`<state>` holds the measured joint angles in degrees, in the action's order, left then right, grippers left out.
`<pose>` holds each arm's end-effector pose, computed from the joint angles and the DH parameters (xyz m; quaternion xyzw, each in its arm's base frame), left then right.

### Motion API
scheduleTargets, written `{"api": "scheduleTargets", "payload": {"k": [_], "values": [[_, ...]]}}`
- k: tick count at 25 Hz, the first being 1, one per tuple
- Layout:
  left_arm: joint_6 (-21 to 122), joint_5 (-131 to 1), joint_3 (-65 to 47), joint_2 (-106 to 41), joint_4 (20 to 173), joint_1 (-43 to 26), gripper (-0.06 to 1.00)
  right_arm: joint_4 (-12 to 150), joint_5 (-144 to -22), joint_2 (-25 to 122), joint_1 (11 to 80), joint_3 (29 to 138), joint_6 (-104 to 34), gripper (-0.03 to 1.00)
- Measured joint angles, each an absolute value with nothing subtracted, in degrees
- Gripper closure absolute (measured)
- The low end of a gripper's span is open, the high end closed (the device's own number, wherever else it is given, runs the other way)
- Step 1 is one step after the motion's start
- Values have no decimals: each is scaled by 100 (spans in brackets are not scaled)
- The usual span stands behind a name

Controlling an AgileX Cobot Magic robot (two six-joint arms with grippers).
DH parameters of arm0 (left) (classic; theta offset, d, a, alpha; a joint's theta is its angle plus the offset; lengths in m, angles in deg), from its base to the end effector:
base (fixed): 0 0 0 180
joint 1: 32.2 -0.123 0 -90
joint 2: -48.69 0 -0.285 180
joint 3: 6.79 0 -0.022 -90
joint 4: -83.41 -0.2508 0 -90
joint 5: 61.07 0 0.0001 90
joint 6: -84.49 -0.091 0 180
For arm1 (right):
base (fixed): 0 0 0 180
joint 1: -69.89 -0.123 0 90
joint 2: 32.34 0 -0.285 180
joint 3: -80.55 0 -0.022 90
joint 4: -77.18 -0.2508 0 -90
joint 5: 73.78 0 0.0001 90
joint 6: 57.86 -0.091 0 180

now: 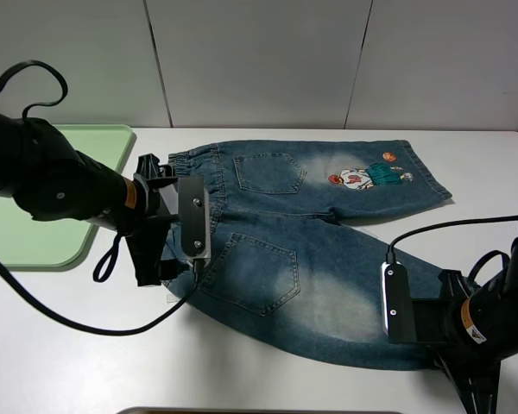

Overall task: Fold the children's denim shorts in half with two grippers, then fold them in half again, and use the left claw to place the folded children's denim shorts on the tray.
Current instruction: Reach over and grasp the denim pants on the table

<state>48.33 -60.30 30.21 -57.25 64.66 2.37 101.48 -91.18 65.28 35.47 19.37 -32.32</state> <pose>0.2490 -0.1720 0.1382 0.6664 0.6715 0.0552 0.3191 0.1360 0.0796 0.0897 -0.6603 0.7471 -0.0668 0.0377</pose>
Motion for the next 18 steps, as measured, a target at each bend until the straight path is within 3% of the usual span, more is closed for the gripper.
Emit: {"api": "scheduleTargets", "payload": {"k": [18], "values": [[5155, -5815, 3207, -6443, 6471, -101, -2, 10225, -9096, 6539, 3547, 1937, -3232, 99]]}}
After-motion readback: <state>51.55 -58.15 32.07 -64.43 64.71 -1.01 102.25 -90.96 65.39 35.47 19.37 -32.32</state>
